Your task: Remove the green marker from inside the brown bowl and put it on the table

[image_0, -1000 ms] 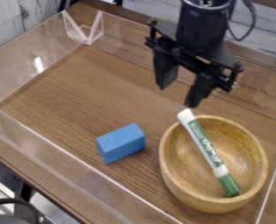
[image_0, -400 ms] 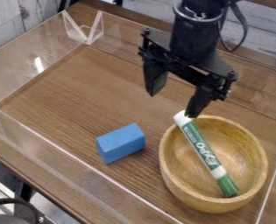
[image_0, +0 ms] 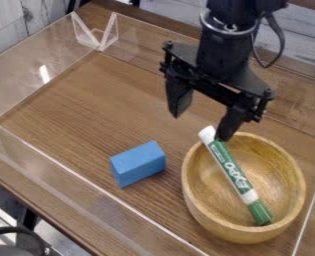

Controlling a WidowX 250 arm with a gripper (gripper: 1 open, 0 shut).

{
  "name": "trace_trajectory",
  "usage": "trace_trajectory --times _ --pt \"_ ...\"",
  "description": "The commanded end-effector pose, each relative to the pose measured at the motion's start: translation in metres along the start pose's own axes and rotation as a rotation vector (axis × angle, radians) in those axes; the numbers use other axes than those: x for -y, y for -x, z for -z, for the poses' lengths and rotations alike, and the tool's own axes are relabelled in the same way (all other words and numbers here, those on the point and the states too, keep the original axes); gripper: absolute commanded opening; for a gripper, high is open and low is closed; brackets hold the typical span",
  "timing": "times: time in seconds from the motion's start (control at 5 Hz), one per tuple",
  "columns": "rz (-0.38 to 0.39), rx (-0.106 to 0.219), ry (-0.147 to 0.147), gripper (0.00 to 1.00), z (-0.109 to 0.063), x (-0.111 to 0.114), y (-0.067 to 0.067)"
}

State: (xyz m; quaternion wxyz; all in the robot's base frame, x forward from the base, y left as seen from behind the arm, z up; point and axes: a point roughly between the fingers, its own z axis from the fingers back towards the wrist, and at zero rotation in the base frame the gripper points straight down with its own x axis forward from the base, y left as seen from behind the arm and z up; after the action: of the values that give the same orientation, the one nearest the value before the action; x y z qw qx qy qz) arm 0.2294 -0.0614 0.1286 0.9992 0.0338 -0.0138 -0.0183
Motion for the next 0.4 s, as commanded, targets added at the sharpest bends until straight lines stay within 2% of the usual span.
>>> trace_trajectory --times 0.0,0.2 --pt "-0.011 0.037 0.014 1.0 -0.005 0.0056 -0.003" --pt "-0.026 0.038 0.022 1.0 0.0 0.0107 -0.0021"
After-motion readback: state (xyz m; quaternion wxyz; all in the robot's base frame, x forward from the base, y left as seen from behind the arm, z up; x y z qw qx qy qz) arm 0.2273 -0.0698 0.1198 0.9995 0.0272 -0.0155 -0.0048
